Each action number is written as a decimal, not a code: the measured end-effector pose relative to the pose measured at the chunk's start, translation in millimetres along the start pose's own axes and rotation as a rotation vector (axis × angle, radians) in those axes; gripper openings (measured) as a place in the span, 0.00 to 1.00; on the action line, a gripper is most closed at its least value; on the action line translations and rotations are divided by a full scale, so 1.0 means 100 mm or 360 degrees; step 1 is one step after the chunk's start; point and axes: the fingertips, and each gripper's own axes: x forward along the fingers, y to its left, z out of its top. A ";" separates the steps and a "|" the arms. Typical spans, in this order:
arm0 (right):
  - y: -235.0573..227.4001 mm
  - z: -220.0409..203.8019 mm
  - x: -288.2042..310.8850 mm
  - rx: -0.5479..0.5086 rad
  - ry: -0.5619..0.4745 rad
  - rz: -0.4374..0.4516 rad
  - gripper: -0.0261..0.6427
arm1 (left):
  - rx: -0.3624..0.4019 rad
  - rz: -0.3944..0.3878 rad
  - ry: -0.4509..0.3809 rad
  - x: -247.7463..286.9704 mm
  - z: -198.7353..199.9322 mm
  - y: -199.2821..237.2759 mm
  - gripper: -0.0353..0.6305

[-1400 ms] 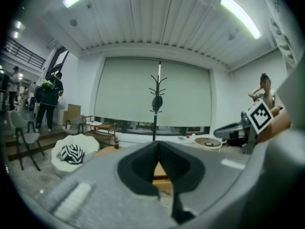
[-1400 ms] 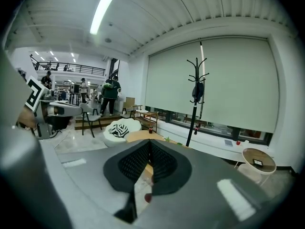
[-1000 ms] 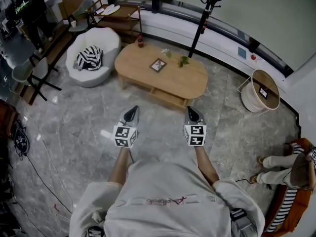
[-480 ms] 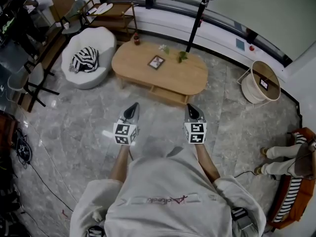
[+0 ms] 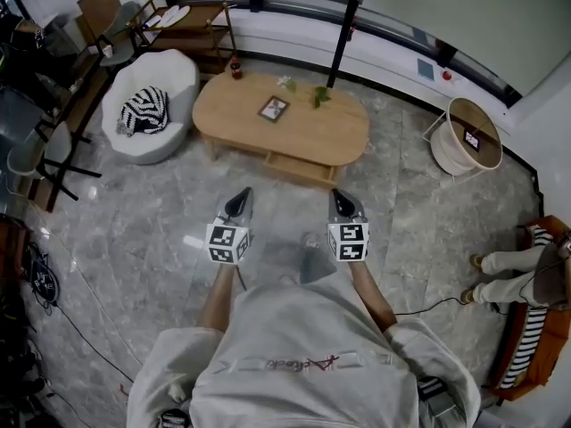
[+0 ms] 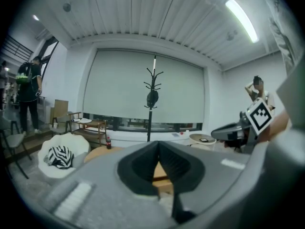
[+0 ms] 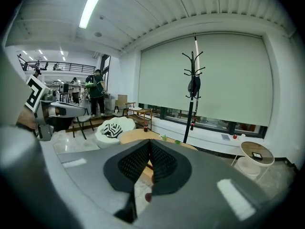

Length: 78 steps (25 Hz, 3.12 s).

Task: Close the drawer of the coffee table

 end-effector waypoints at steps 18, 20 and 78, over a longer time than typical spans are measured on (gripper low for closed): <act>-0.47 0.05 0.52 0.0023 0.0039 0.0018 0.05 | -0.0021 -0.0013 0.0075 0.70 -0.01 0.05 0.05; -0.58 0.07 0.61 0.0027 0.0038 0.0017 0.05 | -0.0018 -0.0010 0.0078 0.83 0.01 0.06 0.05; -2.11 -1.32 3.13 0.0236 0.0431 0.0093 0.05 | -0.0191 0.0105 0.0547 3.46 -1.43 0.99 0.05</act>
